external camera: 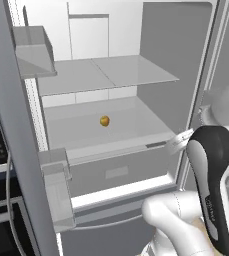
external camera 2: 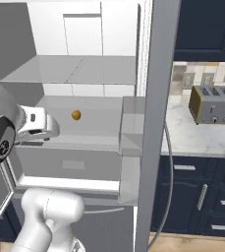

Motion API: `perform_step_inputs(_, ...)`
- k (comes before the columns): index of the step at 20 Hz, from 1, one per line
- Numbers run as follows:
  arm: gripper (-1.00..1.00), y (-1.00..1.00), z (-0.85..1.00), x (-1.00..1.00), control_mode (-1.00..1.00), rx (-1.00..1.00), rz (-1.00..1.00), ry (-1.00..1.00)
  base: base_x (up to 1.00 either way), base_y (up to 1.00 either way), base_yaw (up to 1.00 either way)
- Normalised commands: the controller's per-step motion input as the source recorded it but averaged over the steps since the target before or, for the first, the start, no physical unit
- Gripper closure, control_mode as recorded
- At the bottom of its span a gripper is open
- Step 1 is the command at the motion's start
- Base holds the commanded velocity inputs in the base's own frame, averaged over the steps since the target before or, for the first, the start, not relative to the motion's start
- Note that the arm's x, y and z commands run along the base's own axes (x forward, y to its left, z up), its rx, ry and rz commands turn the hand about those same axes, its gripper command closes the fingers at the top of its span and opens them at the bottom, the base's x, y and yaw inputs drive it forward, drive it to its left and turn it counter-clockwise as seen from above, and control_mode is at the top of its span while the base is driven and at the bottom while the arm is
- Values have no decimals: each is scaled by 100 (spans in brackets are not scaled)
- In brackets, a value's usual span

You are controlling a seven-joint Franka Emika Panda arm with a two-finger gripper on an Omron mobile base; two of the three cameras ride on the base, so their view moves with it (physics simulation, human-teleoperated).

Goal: Retrieve the orange and apple from the fridge and place them into the bowl on the dining table.

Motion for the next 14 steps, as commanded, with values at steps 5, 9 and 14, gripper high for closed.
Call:
perform_step_inputs(5,-100,0,-20,54,-100,4,0,1,0,0,0)
perform_step_inputs(9,-100,4,-37,59,-100,2,0,0,0,0,0)
perform_step_inputs(14,-100,15,-34,61,-100,2,0,0,0,0,0)
